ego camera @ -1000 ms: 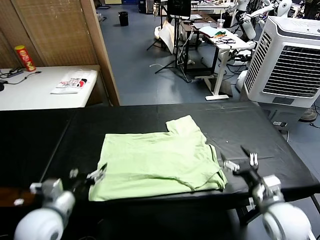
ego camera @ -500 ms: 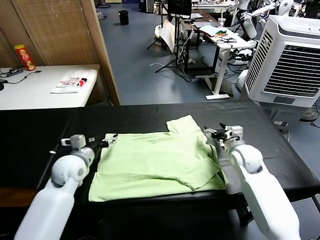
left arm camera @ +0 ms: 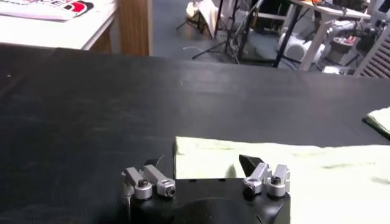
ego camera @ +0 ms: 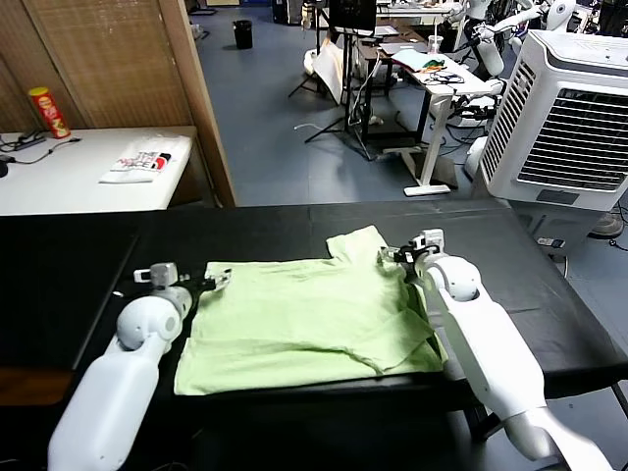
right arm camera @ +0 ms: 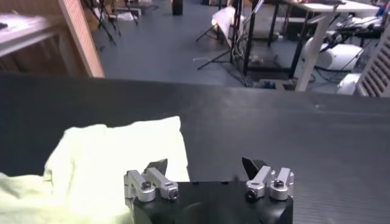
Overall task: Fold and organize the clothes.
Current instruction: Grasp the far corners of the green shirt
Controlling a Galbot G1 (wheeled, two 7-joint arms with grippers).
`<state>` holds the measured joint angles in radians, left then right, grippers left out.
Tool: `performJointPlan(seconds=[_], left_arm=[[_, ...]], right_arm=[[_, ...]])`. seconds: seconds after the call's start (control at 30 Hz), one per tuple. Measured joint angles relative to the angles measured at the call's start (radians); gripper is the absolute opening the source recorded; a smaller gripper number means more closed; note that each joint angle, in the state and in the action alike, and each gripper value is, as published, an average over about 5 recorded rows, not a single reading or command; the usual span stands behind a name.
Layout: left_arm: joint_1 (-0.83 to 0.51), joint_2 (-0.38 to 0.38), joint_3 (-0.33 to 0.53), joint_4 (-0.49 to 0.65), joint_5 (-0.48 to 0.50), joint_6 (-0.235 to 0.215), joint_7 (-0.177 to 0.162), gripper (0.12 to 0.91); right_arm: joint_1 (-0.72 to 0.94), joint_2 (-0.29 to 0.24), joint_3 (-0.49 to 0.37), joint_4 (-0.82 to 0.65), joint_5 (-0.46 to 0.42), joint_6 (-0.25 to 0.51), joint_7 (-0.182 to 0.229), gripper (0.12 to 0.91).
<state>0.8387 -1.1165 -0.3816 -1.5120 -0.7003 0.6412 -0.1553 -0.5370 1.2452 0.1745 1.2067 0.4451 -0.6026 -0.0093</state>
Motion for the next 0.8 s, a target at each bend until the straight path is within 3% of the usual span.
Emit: performJointPlan(seconds=[0.17,0.33,0.6,0.7,0.8], left_arm=[[-0.029,-0.002,0.005,0.040,-0.007,-0.003,0.004,0.785],[-0.036,-0.001,0.009,0.053,0.008,-0.001,0.025,0.700],[-0.025,0.005,0.009,0.051,0.027,-0.004,0.060,0.281],[-0.023,0.005,0.009,0.049,0.040,-0.008,0.070,0.158],[-0.019,0.004,0.009,0.044,0.042,-0.011,0.073,0.132]], right_arm=[[0.003,0.013,-0.004,-0.012,-0.005,0.003,-0.004,0.753],[0.000,0.021,-0.006,-0.014,-0.007,0.008,-0.012,0.526],[-0.012,0.024,-0.006,-0.012,-0.022,0.030,-0.032,0.161],[-0.017,0.017,-0.004,-0.011,-0.032,0.058,-0.041,0.127],[-0.026,0.007,-0.003,-0.001,-0.037,0.093,-0.046,0.123]])
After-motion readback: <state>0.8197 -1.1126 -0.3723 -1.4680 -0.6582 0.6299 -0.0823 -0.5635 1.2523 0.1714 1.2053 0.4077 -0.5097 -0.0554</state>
